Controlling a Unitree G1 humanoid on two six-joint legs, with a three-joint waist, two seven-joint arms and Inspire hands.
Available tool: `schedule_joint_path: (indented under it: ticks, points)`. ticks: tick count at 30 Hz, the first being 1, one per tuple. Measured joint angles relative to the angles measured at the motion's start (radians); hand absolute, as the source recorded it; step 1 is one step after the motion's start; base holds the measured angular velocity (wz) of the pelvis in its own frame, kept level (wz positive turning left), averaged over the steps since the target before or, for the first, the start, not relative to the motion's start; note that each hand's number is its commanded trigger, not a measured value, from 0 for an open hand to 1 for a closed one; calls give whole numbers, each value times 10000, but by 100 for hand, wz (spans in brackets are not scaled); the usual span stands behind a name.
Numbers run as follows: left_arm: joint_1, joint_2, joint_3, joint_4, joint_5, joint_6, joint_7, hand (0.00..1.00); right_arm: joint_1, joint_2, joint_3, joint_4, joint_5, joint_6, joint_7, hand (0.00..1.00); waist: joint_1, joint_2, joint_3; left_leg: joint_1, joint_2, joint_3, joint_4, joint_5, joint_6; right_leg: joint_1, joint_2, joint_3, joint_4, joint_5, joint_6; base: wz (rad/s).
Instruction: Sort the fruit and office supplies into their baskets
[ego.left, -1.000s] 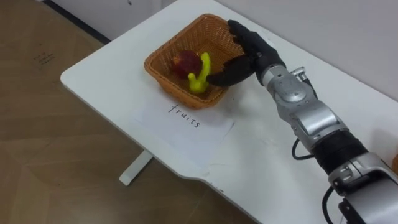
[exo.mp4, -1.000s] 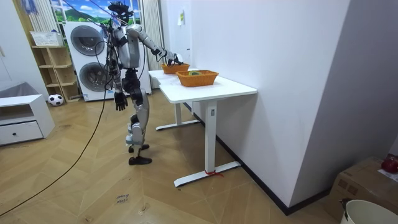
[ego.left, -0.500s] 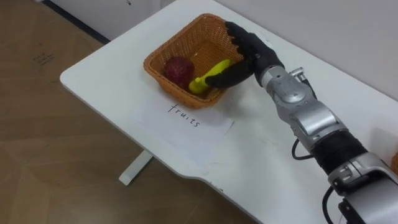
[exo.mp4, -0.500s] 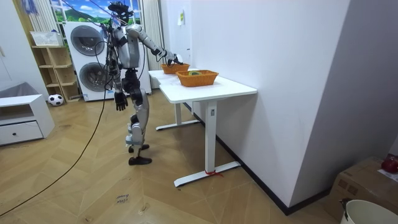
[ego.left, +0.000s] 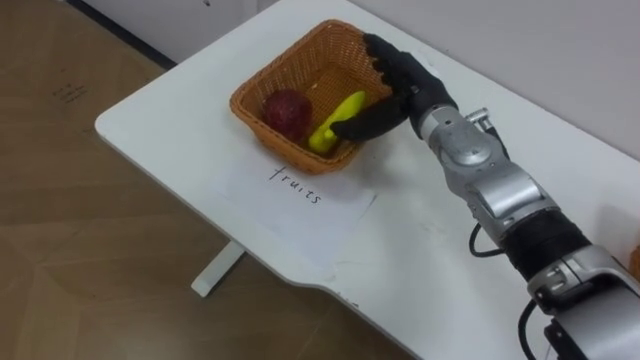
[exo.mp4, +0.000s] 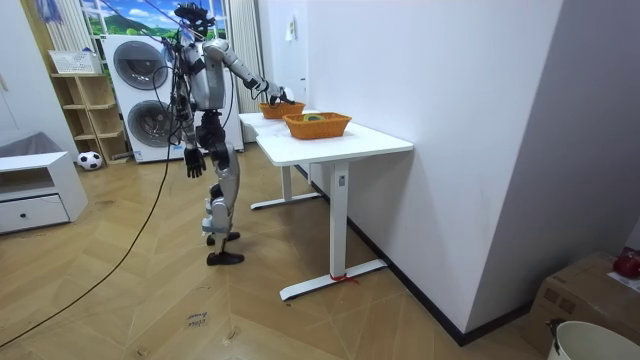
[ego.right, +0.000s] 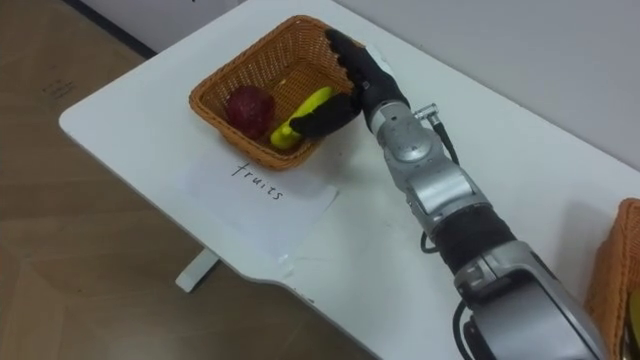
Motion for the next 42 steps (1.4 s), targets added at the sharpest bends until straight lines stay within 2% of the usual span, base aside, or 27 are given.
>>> schedule_joint_path:
  ticks: [5,9,11,13,14,17,18,19,20,22,24,25,27,31,32,35,37,40,42]
  points:
    - [3,1,20,0,-1,2,-2,0,0,-33,-13,-220,-70,8,-63,0,-34,-27,-20,17,2,44,0,0,0,-11,-9,-3,3,0,0,-1]
    - [4,-7,227,-3,3,-9,39,0,0,-330,-49,-933,-52,9,-60,0,-132,-86,-64,44,1,105,12,1,2,10,-24,4,1,0,0,-2]
    - [5,-5,335,8,4,-58,100,0,0,-363,-343,-1147,-59,-5,-47,0,-327,-98,-74,49,-11,47,79,1,2,72,-27,-16,-1,0,0,10]
    - [-12,-11,375,6,4,-107,122,0,-7,-438,-724,-1231,20,-58,-67,0,-508,-56,-50,40,-10,-27,165,0,3,126,-39,1,1,0,0,13]
    - [-12,-12,378,6,5,-134,165,0,-21,-523,-878,-1231,20,-100,-107,0,-575,31,10,93,-3,-18,164,-1,4,169,-44,9,-1,0,1,0]
    - [-17,9,395,-15,-8,-135,182,0,-20,-793,-1166,-1427,3,-113,-148,0,-830,108,2,92,4,-28,170,-7,9,161,-41,76,5,2,4,-7]
    - [-30,-5,394,-14,-7,-132,190,0,-20,-854,-1301,-1629,-39,-113,-159,0,-990,172,-27,61,-3,-2,171,-6,9,138,-35,119,6,6,10,-10]
    - [-19,-24,394,-9,-10,-131,209,0,-19,-927,-1414,-1858,-37,-114,-169,0,-1159,228,-115,38,-12,36,168,-5,10,104,-22,207,19,12,14,-11]
    - [-21,-31,394,-8,-10,-131,214,0,-19,-952,-1499,-1928,-36,-127,-169,0,-1212,285,-134,54,-12,100,173,-5,11,101,-13,273,27,16,14,-20]
    - [-19,-52,395,-10,-69,-135,285,0,-19,-1104,-1695,-1987,-22,-196,-241,0,-1334,508,-239,268,10,308,146,-1,13,177,-6,489,43,20,13,-24]
    - [-23,-32,407,-11,-90,-142,299,0,-18,-1208,-1697,-2012,-28,-195,-261,0,-1442,601,-275,478,54,458,14,-1,12,264,1,585,56,20,13,-20]
    - [-35,-11,422,-11,-85,-143,301,0,-17,-1235,-1741,-2017,24,-196,-261,0,-1679,617,-272,529,130,480,-17,-1,11,337,5,576,44,20,13,-11]
    - [-108,-14,426,-5,-25,-163,294,0,-17,-1261,-2039,-2084,65,-192,-270,0,-1910,614,-275,528,142,483,-18,-2,8,332,8,571,49,20,13,0]
    - [-191,-35,410,-11,144,-229,278,0,-16,-1470,-2832,-2522,373,-197,-315,0,-2244,669,-283,547,149,681,-24,-4,8,251,1,704,60,26,12,-12]
    - [-234,-45,406,-11,125,-229,281,0,-17,-1625,-2964,-2778,498,-200,-378,0,-2308,724,-278,560,147,791,-43,-5,10,206,3,863,66,32,22,-20]
    - [-207,-41,415,-12,-100,-229,303,0,23,-1734,-3299,-3346,432,-207,-608,0,-2708,868,-289,677,155,924,-102,-7,14,238,-6,990,46,43,40,-13]
    - [-227,-24,408,-37,-298,-254,383,0,189,-1998,-3378,-3706,409,-207,-721,0,-2957,930,-280,801,165,1085,-182,-11,21,266,-5,1086,48,43,41,-17]
    - [-274,-23,447,-32,-299,-425,506,0,406,-2183,-3658,-4038,585,-205,-718,0,-3186,938,-287,887,198,1261,-282,-11,20,230,13,1199,60,43,41,-20]
    - [-400,-23,618,-31,-298,-487,502,0,548,-2468,-4011,-4199,1314,-205,-775,0,-3308,937,-288,1007,252,1452,-413,-10,21,194,44,1426,84,45,39,-24]
